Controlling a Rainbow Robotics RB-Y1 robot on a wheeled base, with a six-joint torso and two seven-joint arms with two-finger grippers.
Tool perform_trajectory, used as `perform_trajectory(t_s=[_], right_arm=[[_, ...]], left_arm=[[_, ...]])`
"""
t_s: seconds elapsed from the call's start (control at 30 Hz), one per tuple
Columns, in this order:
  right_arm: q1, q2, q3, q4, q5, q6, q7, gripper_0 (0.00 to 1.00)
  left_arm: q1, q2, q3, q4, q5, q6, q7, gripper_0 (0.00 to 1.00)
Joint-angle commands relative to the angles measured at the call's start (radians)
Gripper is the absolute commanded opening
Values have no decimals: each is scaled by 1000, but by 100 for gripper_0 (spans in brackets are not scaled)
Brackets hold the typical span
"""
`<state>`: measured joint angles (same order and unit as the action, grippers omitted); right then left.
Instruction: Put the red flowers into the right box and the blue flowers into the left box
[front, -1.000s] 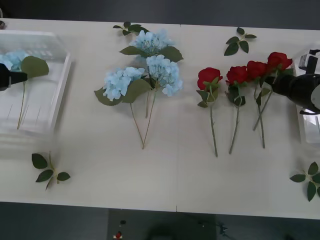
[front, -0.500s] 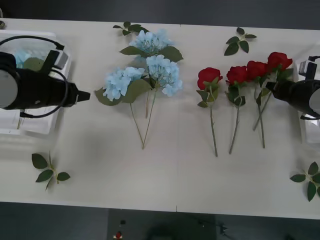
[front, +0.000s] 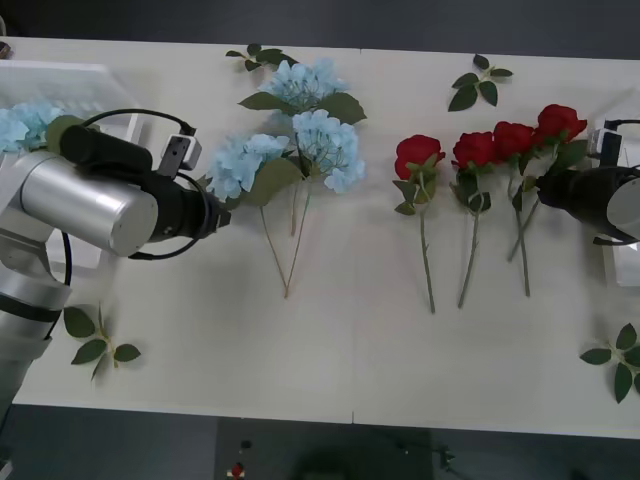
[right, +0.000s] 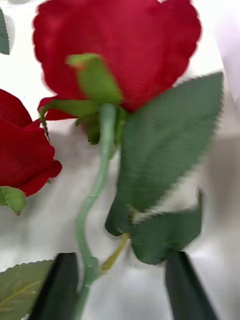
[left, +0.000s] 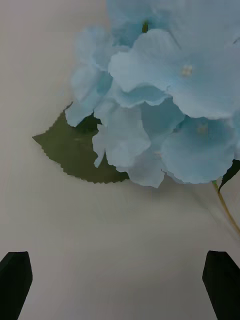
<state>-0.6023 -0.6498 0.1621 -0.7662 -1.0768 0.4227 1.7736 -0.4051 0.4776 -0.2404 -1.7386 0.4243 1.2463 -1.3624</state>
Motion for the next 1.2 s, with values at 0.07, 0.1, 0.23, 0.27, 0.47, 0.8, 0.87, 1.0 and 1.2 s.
perform_trajectory(t_s=[0.07, 0.1, 0.23, 0.27, 0.47, 0.8, 0.87, 1.0, 1.2], right_arm=[[-7, 7, -3, -5, 6, -10, 56, 0], [-7, 7, -3, -5, 6, -10, 56, 0], [-7, 9, -3, -7, 6, -4, 61, 0], [-7, 10, -3, -5, 8, -4, 63, 0], [-7, 12, -3, -5, 8, 2, 70, 0], [-10, -21, -7, -101, -94, 44, 72, 0], [-10, -40, -10, -142, -109, 71, 72, 0], [-8, -85, -26, -209, -129, 136, 69, 0], [-10, -221, -39, -309, -132, 249, 67, 0]], left_arm=[[-58, -10, -56, 57, -29, -108, 172, 100], [-61, -13, -63, 67, -30, -125, 187, 100], [-84, -17, -119, 114, -30, -229, 316, 100], [-92, -19, -135, 122, -30, -252, 378, 100], [-126, -17, -174, 117, -30, -257, 532, 100], [-147, -1, -241, 131, -199, -252, 555, 100], [-146, 10, -260, 131, -246, -237, 549, 100], [-143, 10, -266, 131, -262, -232, 542, 100], [-147, 1, -267, 146, -256, -232, 529, 100]])
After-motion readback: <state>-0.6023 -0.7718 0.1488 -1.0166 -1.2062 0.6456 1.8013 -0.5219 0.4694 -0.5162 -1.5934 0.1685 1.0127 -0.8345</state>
